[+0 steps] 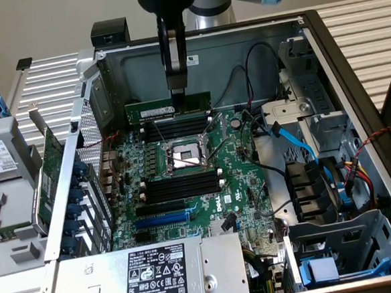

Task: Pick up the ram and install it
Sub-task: 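Insert the ram into the slot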

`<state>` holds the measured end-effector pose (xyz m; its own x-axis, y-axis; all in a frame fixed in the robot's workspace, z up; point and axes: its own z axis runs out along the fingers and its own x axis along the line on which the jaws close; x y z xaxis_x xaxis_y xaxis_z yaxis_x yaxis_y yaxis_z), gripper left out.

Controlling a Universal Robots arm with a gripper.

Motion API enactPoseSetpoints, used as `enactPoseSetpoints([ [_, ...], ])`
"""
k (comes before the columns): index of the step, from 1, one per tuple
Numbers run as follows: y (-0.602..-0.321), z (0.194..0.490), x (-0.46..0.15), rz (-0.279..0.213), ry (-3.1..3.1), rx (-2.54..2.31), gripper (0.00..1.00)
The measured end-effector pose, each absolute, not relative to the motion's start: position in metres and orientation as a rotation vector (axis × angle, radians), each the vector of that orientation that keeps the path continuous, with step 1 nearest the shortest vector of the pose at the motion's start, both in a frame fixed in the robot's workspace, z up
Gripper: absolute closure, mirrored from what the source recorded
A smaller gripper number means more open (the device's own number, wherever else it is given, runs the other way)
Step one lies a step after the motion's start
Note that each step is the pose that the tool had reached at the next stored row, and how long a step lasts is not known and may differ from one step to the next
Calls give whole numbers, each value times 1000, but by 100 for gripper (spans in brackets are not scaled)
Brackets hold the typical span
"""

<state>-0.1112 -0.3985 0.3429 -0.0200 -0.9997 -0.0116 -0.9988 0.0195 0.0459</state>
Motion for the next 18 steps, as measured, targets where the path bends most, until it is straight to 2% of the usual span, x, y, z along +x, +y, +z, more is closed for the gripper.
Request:
enactPoseSetpoints([
  [8,-399,335,-111,-66,-2228,2179,87],
  [18,-399,328,-111,-37,-2249,2172,87],
])
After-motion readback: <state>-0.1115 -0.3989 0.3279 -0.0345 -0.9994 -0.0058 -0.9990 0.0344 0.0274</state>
